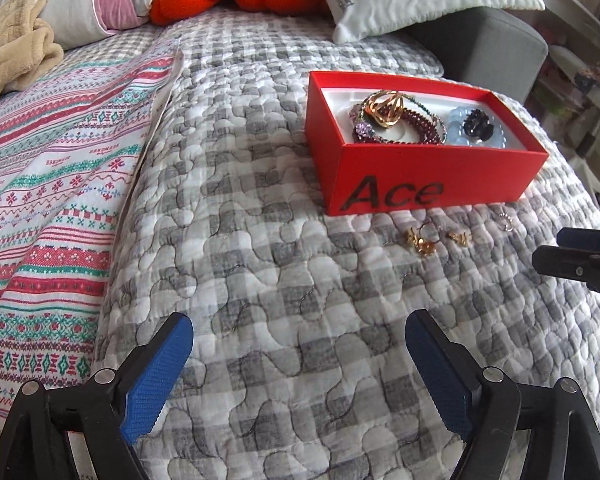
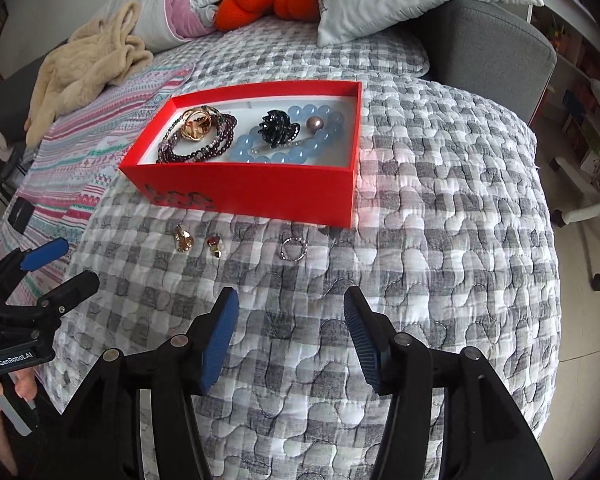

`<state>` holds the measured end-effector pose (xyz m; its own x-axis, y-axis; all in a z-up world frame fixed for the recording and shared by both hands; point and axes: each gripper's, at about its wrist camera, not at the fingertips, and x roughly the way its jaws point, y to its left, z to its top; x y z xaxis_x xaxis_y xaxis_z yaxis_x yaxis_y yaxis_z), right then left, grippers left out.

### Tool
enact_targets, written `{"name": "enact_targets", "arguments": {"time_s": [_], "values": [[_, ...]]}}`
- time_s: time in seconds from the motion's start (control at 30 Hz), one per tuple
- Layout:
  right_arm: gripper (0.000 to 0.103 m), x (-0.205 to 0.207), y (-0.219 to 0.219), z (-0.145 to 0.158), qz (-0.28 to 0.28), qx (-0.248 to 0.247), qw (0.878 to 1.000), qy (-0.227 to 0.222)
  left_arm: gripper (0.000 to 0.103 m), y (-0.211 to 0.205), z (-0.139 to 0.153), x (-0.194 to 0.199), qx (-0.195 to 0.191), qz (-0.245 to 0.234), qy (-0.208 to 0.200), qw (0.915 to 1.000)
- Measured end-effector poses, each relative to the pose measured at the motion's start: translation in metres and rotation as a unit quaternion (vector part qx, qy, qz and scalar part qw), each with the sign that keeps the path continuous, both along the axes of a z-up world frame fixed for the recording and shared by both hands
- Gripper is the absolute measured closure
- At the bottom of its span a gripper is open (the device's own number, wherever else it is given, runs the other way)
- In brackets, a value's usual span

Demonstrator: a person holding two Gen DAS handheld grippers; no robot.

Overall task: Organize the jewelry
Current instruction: 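Withdraw both open grippers from the box toward the earrings on the quilt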

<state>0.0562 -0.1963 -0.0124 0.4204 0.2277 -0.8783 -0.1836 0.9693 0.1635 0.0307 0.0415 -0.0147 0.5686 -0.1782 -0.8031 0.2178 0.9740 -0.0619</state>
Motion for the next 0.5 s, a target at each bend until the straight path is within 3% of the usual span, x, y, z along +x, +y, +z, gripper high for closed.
{"name": "enact_targets", "arguments": {"time_s": [0.27,0.43,0.5], "values": [[0.038,-0.003,0.004,-0.015,0.009,-0.037,0.999,-0.004,0.013,-0.002,-0.013,0.005,-0.003,-0.017,0.003,0.9998],[0.036,-0.004,0.007,-0.017,0.018,-0.05,0.998,-0.014,0.014,-0.018,-0.013,0.009,-0.022,-0.06,-0.009,0.9979],[0.036,-0.003,0.004,-0.014,0.016,-0.042,0.999,-0.011,0.02,-0.025,-0.013,0.012,-0.026,-0.077,-0.014,0.9966]]}}
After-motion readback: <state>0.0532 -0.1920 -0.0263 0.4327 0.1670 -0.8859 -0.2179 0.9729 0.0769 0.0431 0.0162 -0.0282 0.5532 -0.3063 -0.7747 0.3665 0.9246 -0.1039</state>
